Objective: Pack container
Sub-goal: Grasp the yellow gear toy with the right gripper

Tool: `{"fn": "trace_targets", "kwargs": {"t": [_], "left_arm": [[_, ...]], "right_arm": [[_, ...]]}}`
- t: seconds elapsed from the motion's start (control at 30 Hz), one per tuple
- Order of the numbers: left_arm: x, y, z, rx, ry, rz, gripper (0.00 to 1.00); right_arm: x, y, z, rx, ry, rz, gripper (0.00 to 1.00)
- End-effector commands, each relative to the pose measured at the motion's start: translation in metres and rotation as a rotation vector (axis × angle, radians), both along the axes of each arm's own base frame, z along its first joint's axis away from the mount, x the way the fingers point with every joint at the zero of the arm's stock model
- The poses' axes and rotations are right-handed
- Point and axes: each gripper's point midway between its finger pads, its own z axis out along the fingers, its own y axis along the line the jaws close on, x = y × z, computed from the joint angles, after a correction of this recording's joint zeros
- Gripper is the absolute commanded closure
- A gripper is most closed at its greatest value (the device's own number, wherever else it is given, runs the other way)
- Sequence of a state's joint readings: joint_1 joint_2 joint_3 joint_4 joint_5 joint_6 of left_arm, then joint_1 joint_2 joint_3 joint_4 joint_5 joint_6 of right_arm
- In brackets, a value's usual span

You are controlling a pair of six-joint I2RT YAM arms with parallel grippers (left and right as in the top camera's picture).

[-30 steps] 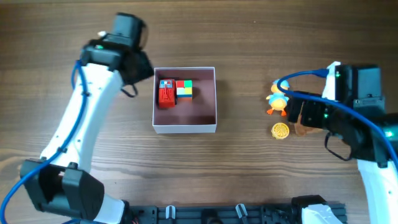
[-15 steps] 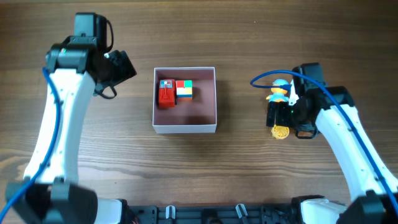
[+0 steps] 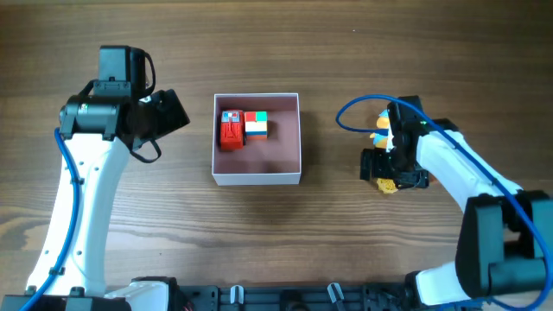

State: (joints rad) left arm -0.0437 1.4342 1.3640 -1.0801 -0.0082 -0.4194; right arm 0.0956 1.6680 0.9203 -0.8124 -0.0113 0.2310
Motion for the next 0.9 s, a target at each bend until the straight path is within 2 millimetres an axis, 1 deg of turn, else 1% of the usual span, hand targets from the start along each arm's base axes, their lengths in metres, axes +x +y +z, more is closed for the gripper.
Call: {"fn": "trace_targets", "kwargs": {"t": [0.0,0.13,0.33,0.37,0.47,0.6,0.73,0.87], "left_arm": [[-0.001,-0.002,-0.002,-0.005,0.004,-0.026,0.23],[-0.001,-0.002,-0.002,-0.005,0.004,-0.026,0.23],[-0.001,-0.002,-0.002,-0.005,0.004,-0.026,0.23],[-0.001,-0.002,-0.002,-0.005,0.004,-0.026,0.23],[-0.001,-0.002,-0.002,-0.005,0.004,-0.026,0.23],[-0.001,-0.002,-0.002,-0.005,0.004,-0.026,0.23],[-0.001,-0.002,-0.002,-0.005,0.004,-0.026,0.23],[-0.001,-0.002,-0.002,-0.005,0.004,-0.026,0.23]], "right_arm": [[-0.005,0.002,-0.014,0.008,0.045,-0.002,0.00],[-0.014,0.002,-0.030,0.002,0.111,-0.002,0.00],[-0.015,0.001,-0.031,0.001,0.118,-0.004,0.01],[-0.015,0.001,-0.031,0.001,0.120,-0.004,0.03],[-0.017,0.001,-0.031,0.000,0.125,-0.005,0.15],[-0.018,0.001,-0.031,0.000,0.131,-0.006,0.25],[-0.019,0.001,-0.031,0.000,0.133,-0.005,0.30],[-0.019,0.001,-0.031,0.000,0.134,-0.005,0.38]]}}
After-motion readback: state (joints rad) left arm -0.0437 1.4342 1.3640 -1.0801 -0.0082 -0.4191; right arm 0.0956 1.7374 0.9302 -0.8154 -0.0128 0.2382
